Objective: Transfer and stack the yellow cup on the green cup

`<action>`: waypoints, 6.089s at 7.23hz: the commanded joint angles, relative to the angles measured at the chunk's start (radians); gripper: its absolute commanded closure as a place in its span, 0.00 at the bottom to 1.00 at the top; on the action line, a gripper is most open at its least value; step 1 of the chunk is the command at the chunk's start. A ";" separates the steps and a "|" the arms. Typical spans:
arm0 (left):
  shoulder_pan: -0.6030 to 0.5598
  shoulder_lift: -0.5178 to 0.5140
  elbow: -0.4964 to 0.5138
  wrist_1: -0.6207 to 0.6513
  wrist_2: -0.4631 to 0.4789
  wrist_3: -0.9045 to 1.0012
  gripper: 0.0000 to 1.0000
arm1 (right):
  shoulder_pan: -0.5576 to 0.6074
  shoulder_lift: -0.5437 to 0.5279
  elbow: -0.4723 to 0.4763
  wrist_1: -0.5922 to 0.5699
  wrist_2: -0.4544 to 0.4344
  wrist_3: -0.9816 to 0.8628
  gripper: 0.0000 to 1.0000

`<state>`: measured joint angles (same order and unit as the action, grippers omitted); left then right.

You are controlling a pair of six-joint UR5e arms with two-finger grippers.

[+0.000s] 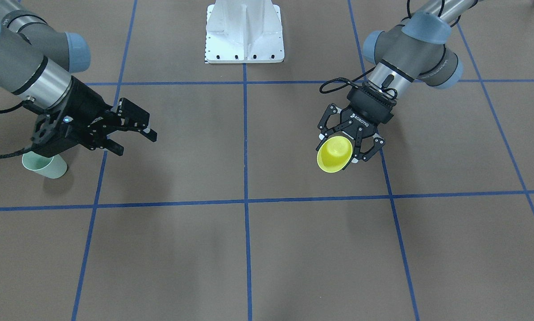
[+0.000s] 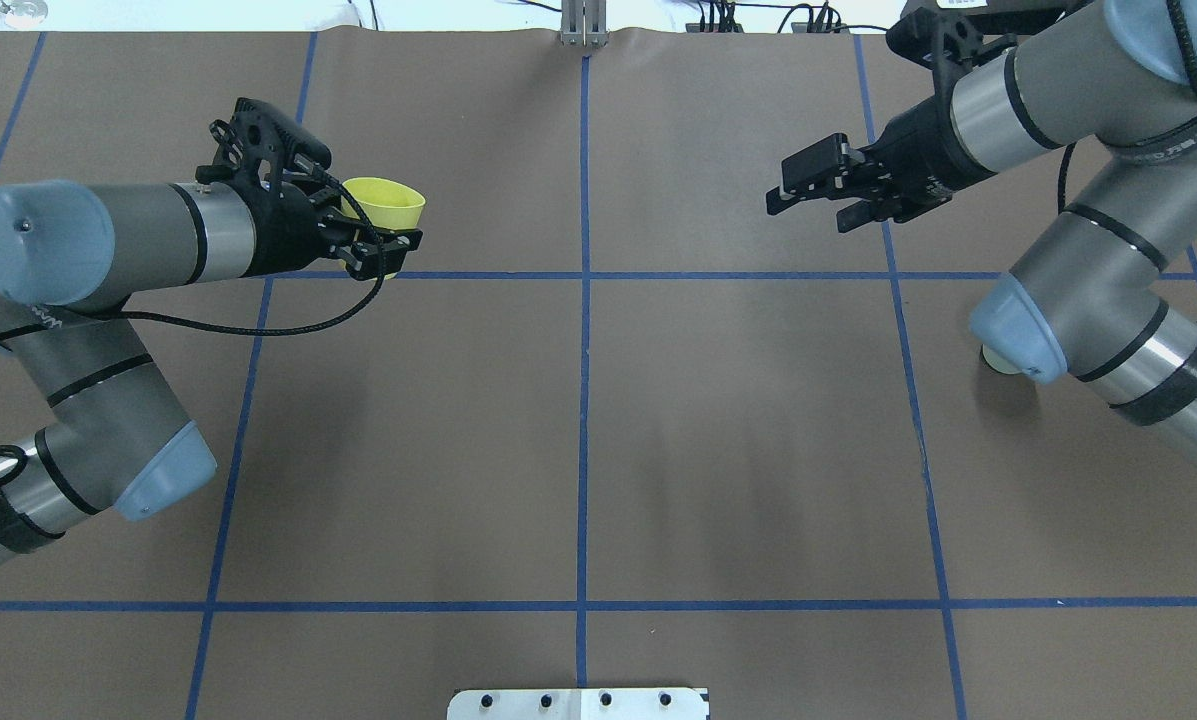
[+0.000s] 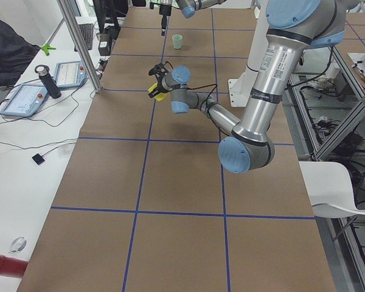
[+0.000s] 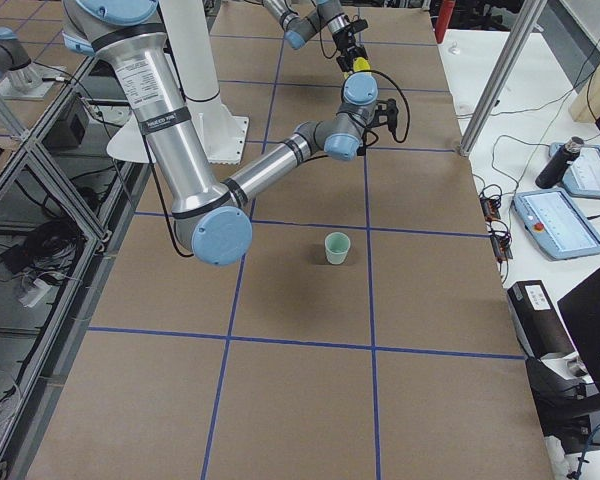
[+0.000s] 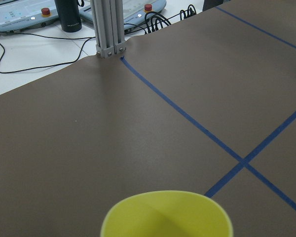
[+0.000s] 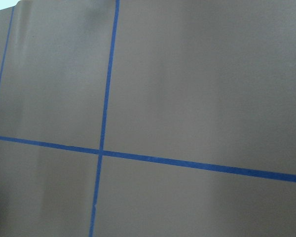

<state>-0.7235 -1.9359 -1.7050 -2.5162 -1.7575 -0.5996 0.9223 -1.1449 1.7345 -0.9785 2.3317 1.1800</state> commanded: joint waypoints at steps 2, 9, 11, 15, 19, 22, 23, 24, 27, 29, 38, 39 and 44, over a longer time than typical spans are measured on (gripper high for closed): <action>0.007 0.008 0.004 -0.143 -0.106 -0.003 1.00 | -0.060 0.025 0.005 0.010 0.011 0.027 0.01; 0.168 -0.015 0.038 -0.329 -0.106 -0.017 1.00 | -0.158 0.083 -0.006 0.030 0.006 0.069 0.01; 0.180 -0.034 0.038 -0.369 -0.106 -0.014 1.00 | -0.160 0.097 -0.004 0.032 0.006 0.082 0.01; 0.182 -0.032 0.065 -0.380 -0.100 -0.009 1.00 | -0.163 0.102 -0.001 0.032 0.006 0.104 0.01; 0.185 -0.043 0.067 -0.381 -0.097 -0.009 1.00 | -0.201 0.171 -0.032 0.014 -0.003 0.170 0.01; 0.187 -0.071 0.082 -0.381 -0.097 -0.009 1.00 | -0.203 0.221 -0.101 0.014 -0.008 0.191 0.01; 0.187 -0.074 0.084 -0.381 -0.097 -0.009 1.00 | -0.207 0.235 -0.114 0.014 -0.008 0.191 0.01; 0.188 -0.078 0.090 -0.381 -0.096 -0.009 1.00 | -0.214 0.238 -0.116 0.014 -0.008 0.191 0.01; 0.188 -0.086 0.088 -0.381 -0.096 -0.009 1.00 | -0.240 0.254 -0.119 0.012 -0.023 0.219 0.01; 0.188 -0.107 0.103 -0.375 -0.096 -0.008 0.91 | -0.240 0.252 -0.121 0.012 -0.021 0.221 0.01; 0.190 -0.112 0.099 -0.377 -0.097 -0.006 0.67 | -0.255 0.237 -0.109 0.027 -0.020 0.208 1.00; 0.190 -0.110 0.100 -0.377 -0.097 -0.006 0.59 | -0.258 0.237 -0.108 0.027 -0.023 0.208 1.00; 0.188 -0.109 0.104 -0.374 -0.099 -0.018 0.01 | -0.258 0.232 -0.107 0.029 -0.021 0.208 1.00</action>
<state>-0.5345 -2.0459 -1.6017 -2.8902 -1.8555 -0.6104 0.6640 -0.9112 1.6272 -0.9507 2.3102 1.3884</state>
